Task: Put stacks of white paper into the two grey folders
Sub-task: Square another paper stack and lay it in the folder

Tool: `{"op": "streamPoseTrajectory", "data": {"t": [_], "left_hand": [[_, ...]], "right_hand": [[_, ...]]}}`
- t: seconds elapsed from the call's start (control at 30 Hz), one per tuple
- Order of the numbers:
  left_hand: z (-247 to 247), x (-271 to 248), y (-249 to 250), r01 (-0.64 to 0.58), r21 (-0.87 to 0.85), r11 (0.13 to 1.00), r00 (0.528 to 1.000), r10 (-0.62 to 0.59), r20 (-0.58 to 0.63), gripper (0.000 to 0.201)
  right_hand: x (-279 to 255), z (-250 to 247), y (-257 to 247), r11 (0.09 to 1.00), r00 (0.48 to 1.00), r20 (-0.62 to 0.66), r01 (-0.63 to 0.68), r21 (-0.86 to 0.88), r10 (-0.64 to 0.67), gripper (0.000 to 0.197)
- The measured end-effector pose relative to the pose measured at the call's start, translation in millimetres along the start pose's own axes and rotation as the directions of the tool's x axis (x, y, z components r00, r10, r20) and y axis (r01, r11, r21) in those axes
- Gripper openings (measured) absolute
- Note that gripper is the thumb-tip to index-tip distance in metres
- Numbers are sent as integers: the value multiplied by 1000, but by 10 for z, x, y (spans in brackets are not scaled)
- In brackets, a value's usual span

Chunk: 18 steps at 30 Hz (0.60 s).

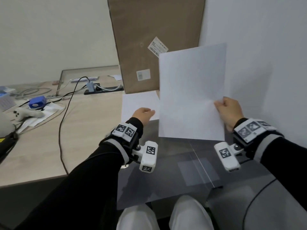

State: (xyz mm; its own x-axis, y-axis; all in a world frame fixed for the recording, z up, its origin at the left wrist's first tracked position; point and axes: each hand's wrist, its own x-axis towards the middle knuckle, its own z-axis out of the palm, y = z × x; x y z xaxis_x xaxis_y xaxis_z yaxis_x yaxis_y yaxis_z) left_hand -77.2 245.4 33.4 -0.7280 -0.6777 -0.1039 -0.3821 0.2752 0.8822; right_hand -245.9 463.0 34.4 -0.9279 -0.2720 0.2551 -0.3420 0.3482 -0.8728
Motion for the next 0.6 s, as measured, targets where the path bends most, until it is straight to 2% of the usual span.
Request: {"op": "streamPoseTrajectory", "data": {"t": [0.1, 0.2, 0.3, 0.37, 0.43, 0.6], "left_hand": [[329, -89, -25, -50, 291, 955, 973, -19, 230, 48], [603, -198, -63, -167, 563, 809, 907, -98, 410, 51], [707, -268, -132, -265, 747, 610, 875, -175, 452, 58], [699, -321, -178, -299, 796, 527, 868, -195, 456, 61], [634, -359, -228, -306, 798, 519, 866, -196, 460, 61], [240, -424, -384, -282, 759, 587, 854, -207, 477, 56]], "right_hand": [[27, -368, 267, 991, 991, -20, -131, -30, 130, 24], [-89, -622, 443, 965, 966, 18, -256, -51, 257, 23], [-194, -764, 578, 951, 952, 30, -302, -72, 304, 21], [-247, -813, 651, 941, 942, 42, -330, -81, 334, 20], [-359, -820, 609, 934, 931, 76, -353, -63, 357, 20], [-597, -690, 482, 919, 888, 236, -387, -77, 394, 24]]}}
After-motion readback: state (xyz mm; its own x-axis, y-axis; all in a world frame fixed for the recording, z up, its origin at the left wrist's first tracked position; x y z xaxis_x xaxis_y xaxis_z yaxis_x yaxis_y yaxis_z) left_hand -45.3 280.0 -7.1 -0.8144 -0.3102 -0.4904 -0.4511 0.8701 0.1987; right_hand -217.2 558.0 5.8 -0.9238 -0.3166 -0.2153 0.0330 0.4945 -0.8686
